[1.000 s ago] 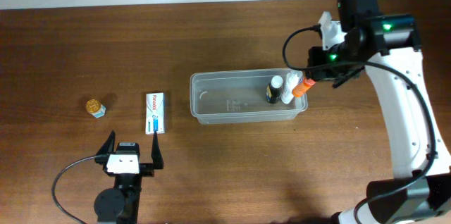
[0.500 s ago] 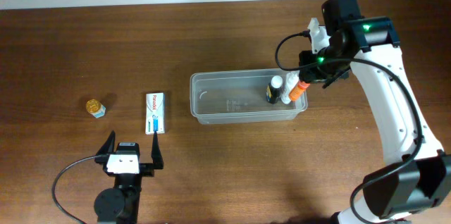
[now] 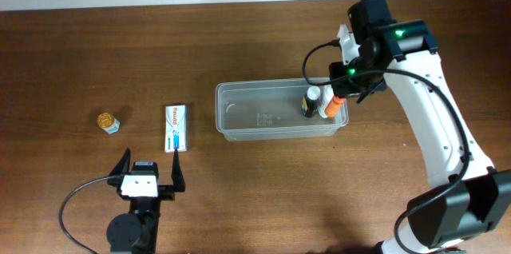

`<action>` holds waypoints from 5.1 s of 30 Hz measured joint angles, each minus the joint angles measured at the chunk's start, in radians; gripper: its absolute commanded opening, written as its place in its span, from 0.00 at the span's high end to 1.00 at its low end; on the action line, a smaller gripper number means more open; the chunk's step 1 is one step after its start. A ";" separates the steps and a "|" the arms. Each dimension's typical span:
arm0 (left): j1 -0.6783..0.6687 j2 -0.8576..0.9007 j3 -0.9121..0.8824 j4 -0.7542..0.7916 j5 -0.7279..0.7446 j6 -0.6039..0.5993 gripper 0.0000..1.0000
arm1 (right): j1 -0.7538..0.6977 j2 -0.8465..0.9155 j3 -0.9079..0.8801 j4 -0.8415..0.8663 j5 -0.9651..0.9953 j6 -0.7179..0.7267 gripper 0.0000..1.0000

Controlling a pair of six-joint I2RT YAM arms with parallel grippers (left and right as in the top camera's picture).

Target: Pack container

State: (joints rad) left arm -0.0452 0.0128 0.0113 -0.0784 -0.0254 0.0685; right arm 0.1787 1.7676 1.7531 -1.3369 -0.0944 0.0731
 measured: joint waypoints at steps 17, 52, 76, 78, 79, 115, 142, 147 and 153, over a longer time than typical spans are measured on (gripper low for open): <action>0.000 0.000 0.000 0.000 0.000 0.000 0.01 | 0.001 0.005 -0.063 0.043 0.040 0.009 0.76; 0.000 0.000 0.000 0.000 0.000 0.000 0.01 | 0.001 0.005 -0.201 0.156 0.045 0.058 0.76; 0.000 0.000 0.000 0.000 0.000 0.000 0.01 | 0.001 0.006 -0.218 0.177 0.046 0.060 0.64; 0.000 0.000 0.000 0.000 0.000 0.000 0.01 | 0.001 0.007 -0.210 0.164 0.046 0.060 0.64; 0.000 0.000 0.000 0.000 0.000 0.000 0.01 | 0.001 0.009 -0.182 0.149 0.046 0.060 0.61; 0.000 0.000 0.000 0.000 0.000 0.000 0.01 | -0.533 0.010 0.251 -0.114 0.211 0.161 0.02; 0.000 0.000 0.000 0.000 0.000 0.000 0.01 | -0.544 0.010 0.158 -0.057 0.214 0.165 0.02; 0.000 0.000 0.000 0.000 0.000 0.000 0.01 | -0.544 0.010 0.158 -0.057 0.214 0.167 0.02; 0.000 0.000 0.000 0.000 0.000 0.000 0.01 | -0.544 0.010 0.158 -0.057 0.214 0.167 0.02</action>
State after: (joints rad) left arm -0.0452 0.0128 0.0113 -0.0784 -0.0254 0.0685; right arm -0.3649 1.7779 1.9114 -1.3937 0.1192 0.2398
